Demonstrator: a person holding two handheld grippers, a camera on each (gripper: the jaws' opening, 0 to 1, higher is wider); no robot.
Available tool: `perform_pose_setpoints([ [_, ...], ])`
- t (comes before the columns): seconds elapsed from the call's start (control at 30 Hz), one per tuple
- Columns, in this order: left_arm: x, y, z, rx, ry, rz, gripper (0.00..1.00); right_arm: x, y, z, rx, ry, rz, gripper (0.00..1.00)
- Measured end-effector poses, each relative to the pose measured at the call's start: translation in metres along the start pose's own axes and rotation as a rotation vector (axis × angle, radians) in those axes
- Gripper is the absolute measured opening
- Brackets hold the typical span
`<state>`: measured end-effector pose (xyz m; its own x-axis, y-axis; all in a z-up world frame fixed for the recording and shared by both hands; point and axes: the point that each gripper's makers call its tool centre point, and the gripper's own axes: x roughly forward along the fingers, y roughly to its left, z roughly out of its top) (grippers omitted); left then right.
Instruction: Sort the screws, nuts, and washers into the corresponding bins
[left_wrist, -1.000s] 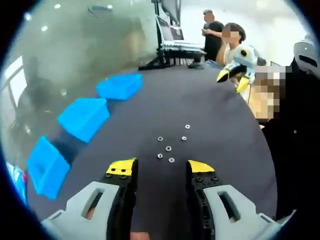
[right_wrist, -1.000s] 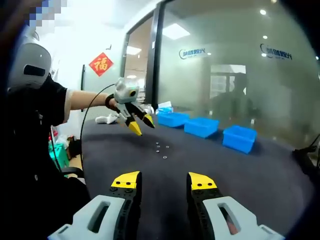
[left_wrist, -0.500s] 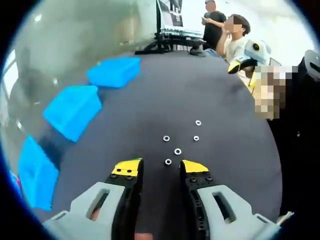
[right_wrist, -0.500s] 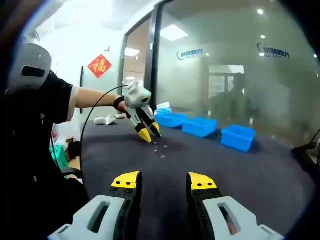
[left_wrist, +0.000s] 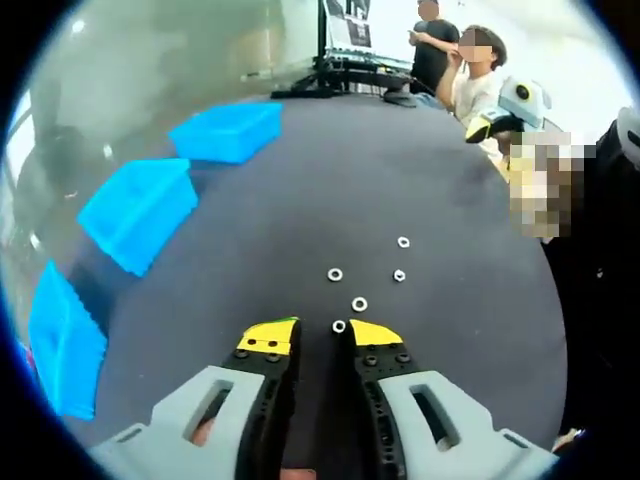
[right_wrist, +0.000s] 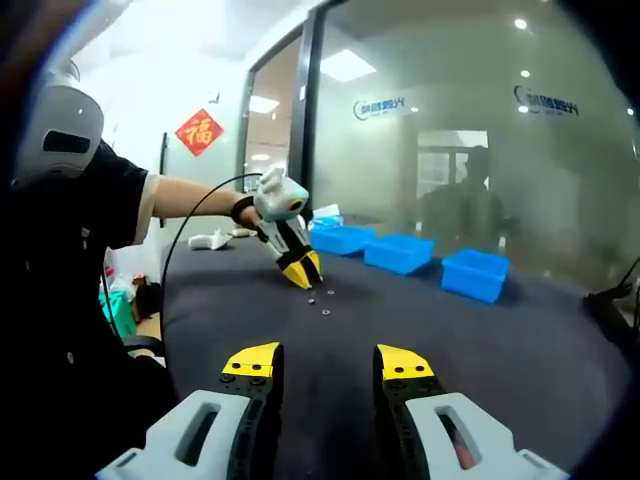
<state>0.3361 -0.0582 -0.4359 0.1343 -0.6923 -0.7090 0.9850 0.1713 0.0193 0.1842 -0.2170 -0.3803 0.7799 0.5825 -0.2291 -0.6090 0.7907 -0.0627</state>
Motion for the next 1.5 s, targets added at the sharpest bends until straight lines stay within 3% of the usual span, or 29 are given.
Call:
perform_pose_setpoints([
  [0.23, 0.0, -0.008, -0.002, 0.013, 0.006, -0.023, 0.06, 0.002, 0.002, 0.002, 0.0, -0.003, 0.004, 0.32],
  [0.4, 0.0, -0.006, -0.002, 0.007, 0.004, -0.011, 0.06, 0.003, 0.003, 0.003, -0.001, -0.002, 0.007, 0.32],
  [0.7, -0.004, 0.001, 0.0, -0.037, -0.08, 0.04, 0.05, 0.003, 0.005, 0.007, -0.003, -0.011, 0.005, 0.32],
  [0.9, -0.022, 0.02, 0.011, -0.078, -0.215, 0.172, 0.05, 0.004, 0.005, 0.011, -0.002, -0.025, -0.001, 0.32],
  [1.03, -0.05, 0.04, 0.028, -0.132, -0.384, 0.319, 0.05, 0.004, 0.005, 0.013, -0.001, -0.031, -0.004, 0.32],
  [1.3, -0.106, 0.077, 0.036, -0.215, -0.573, 0.55, 0.05, 0.001, 0.01, 0.017, -0.011, -0.031, -0.005, 0.32],
  [1.5, -0.138, 0.11, 0.027, -0.268, -0.622, 0.714, 0.05, 0.0, 0.009, 0.021, -0.015, -0.041, -0.011, 0.32],
])
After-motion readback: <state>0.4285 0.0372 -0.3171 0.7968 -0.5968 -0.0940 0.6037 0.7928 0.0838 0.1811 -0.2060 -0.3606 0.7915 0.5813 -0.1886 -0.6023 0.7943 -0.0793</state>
